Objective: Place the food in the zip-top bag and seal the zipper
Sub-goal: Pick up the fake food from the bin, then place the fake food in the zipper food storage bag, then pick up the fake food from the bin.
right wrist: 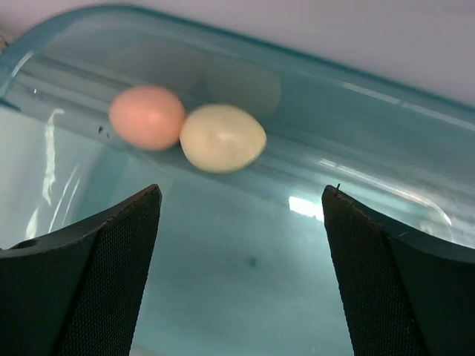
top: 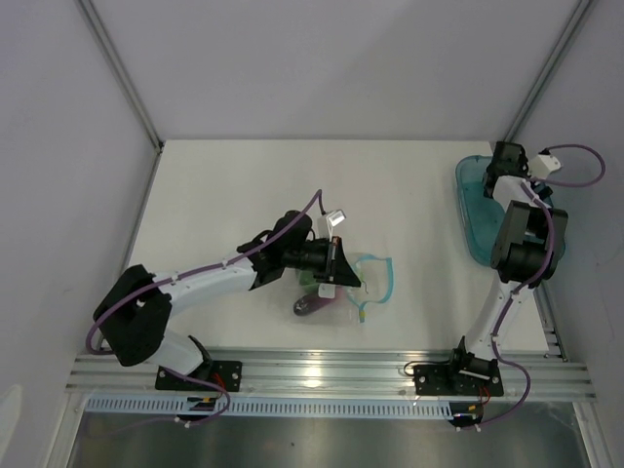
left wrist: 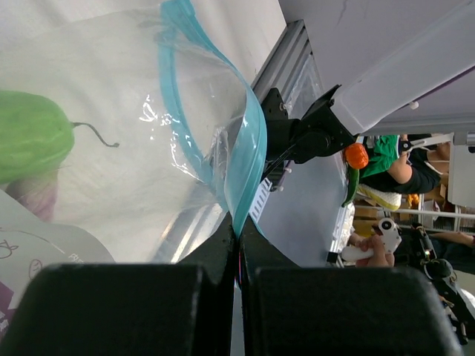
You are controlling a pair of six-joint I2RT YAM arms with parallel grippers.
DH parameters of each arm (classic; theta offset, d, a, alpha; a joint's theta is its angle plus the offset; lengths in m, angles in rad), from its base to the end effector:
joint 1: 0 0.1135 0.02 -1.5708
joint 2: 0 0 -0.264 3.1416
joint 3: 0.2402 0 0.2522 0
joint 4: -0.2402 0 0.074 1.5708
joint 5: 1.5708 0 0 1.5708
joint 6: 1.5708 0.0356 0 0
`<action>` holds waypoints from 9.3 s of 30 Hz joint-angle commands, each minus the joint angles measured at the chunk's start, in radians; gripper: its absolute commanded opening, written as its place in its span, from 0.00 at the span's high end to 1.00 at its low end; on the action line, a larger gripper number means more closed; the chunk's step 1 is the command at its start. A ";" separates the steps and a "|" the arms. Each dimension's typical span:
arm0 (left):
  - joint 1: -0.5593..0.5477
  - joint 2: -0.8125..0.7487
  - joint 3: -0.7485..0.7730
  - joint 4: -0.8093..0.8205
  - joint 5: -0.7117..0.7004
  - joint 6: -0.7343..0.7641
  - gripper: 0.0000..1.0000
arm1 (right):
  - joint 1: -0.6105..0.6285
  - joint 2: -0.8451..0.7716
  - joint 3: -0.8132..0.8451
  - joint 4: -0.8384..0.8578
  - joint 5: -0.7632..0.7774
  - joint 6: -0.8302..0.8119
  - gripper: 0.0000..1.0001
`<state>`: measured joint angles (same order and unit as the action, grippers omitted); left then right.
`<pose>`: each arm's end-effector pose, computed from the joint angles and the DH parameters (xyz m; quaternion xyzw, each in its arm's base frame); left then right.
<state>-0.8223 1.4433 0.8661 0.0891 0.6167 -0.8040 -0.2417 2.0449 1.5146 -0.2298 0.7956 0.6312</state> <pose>0.1996 -0.2452 0.2436 0.1639 0.8151 -0.5354 0.1485 0.4346 -0.1333 0.2081 0.4966 0.7032 -0.2789 0.4256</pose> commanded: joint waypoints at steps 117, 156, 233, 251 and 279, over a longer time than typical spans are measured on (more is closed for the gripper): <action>0.009 0.032 0.039 0.136 0.094 -0.113 0.99 | 0.292 -0.534 -0.219 -0.261 -0.247 -0.188 1.00; 0.009 -0.121 0.065 -0.014 0.078 -0.043 1.00 | 1.012 -1.243 -0.818 -0.212 -0.934 -0.056 0.58; 0.032 0.038 -0.030 0.207 0.221 -0.124 0.99 | 0.125 0.030 0.122 -0.057 0.043 -0.074 0.02; 0.060 0.172 0.022 0.239 0.268 -0.182 0.99 | 0.075 0.316 0.361 0.059 0.157 -0.461 0.00; 0.057 0.289 0.108 0.173 0.273 -0.173 0.99 | 0.007 0.485 0.556 0.098 0.040 -0.716 0.04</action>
<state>-0.7692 1.7283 0.9386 0.2649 0.8680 -0.9932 -0.2279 2.5111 2.0258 -0.1371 0.8425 -0.0643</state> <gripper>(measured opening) 0.005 0.963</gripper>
